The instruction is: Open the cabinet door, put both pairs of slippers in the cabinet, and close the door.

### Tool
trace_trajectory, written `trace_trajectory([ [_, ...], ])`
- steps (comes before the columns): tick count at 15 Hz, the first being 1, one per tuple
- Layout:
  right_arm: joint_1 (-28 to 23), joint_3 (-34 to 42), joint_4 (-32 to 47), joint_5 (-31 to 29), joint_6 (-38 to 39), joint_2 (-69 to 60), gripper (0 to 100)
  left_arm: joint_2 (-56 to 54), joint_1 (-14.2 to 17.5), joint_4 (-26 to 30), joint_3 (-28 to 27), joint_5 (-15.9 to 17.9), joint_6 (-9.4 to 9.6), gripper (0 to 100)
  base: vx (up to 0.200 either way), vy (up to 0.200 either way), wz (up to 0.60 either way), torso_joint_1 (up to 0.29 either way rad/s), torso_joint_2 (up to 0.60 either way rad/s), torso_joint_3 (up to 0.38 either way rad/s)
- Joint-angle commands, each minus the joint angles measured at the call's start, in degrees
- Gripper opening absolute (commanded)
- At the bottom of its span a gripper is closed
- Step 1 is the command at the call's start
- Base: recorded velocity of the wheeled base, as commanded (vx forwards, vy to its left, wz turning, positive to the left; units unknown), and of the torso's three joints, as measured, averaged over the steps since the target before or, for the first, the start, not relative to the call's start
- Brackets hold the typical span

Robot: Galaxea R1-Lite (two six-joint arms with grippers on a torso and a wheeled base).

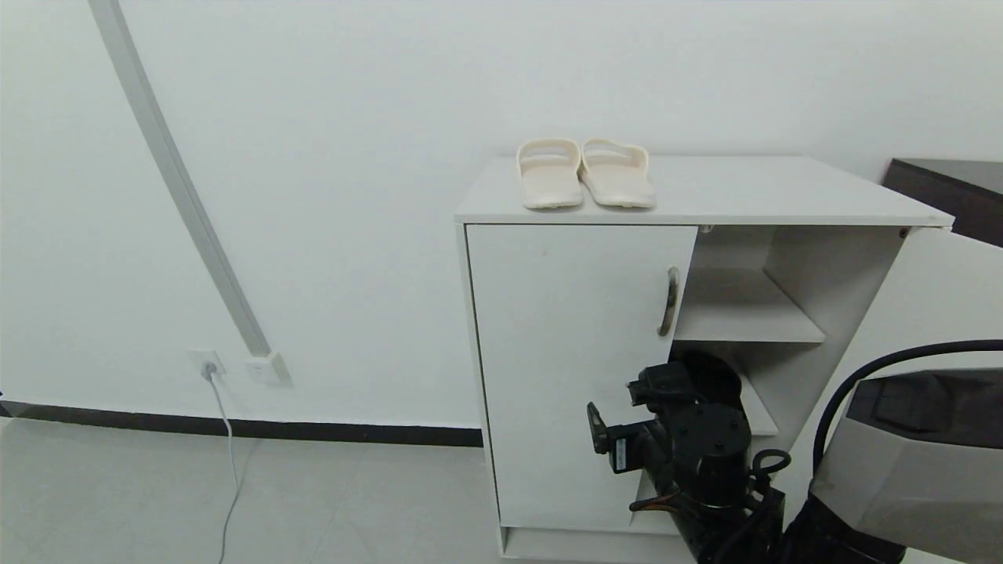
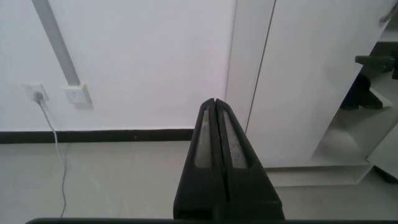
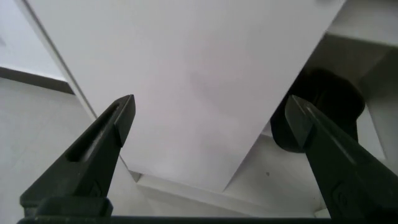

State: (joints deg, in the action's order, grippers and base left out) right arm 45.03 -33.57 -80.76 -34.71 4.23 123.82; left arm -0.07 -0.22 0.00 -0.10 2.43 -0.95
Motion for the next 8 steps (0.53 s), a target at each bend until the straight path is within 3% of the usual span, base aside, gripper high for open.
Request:
trace_trajectory([
  [1, -0.03, 0.0, -0.01, -0.01, -0.01, 0.11, 100, 0.07, 0.04, 0.0, 0.01, 0.04, -0.02, 0, 0.0, 0.0, 0.0, 0.129, -0.47, -0.334],
  [8, -0.03, 0.0, -0.01, -0.01, -0.1, 0.11, 100, 0.07, 0.04, 0.0, 0.01, -0.05, -0.02, 0, 0.0, 0.0, 0.0, 0.163, -0.49, -0.32],
])
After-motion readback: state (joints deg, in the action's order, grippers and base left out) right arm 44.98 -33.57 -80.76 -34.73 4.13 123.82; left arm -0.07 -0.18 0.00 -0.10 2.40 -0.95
